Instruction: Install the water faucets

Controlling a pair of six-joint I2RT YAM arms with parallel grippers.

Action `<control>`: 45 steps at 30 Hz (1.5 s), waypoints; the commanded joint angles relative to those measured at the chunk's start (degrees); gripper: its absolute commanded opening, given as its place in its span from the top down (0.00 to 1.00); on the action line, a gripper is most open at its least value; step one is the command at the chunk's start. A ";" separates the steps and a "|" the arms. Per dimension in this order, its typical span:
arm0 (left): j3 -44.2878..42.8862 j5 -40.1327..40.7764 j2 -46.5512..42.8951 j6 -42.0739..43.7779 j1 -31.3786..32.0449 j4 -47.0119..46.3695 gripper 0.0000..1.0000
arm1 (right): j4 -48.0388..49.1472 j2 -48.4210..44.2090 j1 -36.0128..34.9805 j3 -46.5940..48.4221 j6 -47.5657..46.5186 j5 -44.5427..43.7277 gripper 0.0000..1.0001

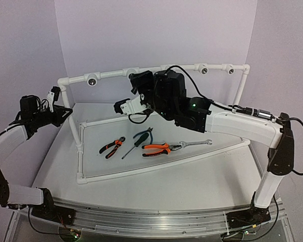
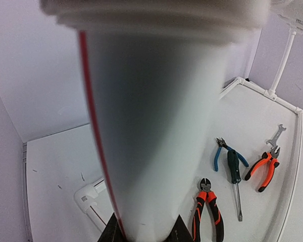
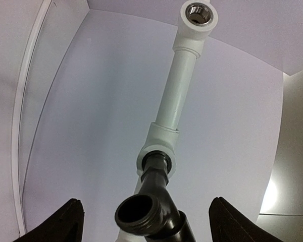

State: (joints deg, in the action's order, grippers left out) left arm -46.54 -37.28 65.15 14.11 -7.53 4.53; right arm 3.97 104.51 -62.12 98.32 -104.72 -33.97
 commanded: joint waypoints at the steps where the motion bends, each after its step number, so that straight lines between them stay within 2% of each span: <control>1: 3.25 5.28 2.10 8.14 2.12 13.71 1.00 | 3.30 1.42 0.42 4.71 -1.92 0.71 0.15; 6: 3.89 6.44 2.13 7.26 3.16 14.68 1.00 | 1.32 3.29 0.79 6.76 -3.79 0.25 0.22; 15: 3.53 6.72 1.78 6.39 4.48 15.51 1.00 | 1.31 4.76 1.57 8.43 -5.93 -2.56 0.59; 18: 3.47 6.95 1.72 6.54 4.78 15.28 1.00 | 1.38 4.73 1.63 8.37 -5.42 -3.01 0.74; 23: 3.66 7.12 1.54 6.41 5.03 14.84 1.00 | 4.70 5.12 1.57 7.13 -1.04 -4.31 0.84; 27: 3.88 7.23 1.39 6.03 5.26 14.65 1.00 | 18.58 6.72 0.94 4.15 10.77 -7.44 0.90; 30: 4.14 7.45 1.31 5.98 5.49 14.49 1.00 | 26.84 8.62 0.28 2.10 18.79 -11.00 1.00; 37: 4.86 7.20 0.64 6.02 6.29 13.50 1.00 | 40.12 14.69 -1.77 4.30 38.99 -18.49 1.00; 40: 5.37 7.15 0.26 6.12 6.46 12.99 1.00 | 41.67 15.26 -2.14 4.55 53.32 -21.48 1.00; 45: 6.19 7.26 -0.48 6.08 6.65 11.75 1.00 | 41.43 12.61 -2.41 -0.51 84.25 -22.93 1.00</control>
State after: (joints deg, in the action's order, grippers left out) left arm -43.83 -30.88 63.76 12.93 -3.61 0.17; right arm 40.37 118.52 -64.84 99.73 -50.29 -56.23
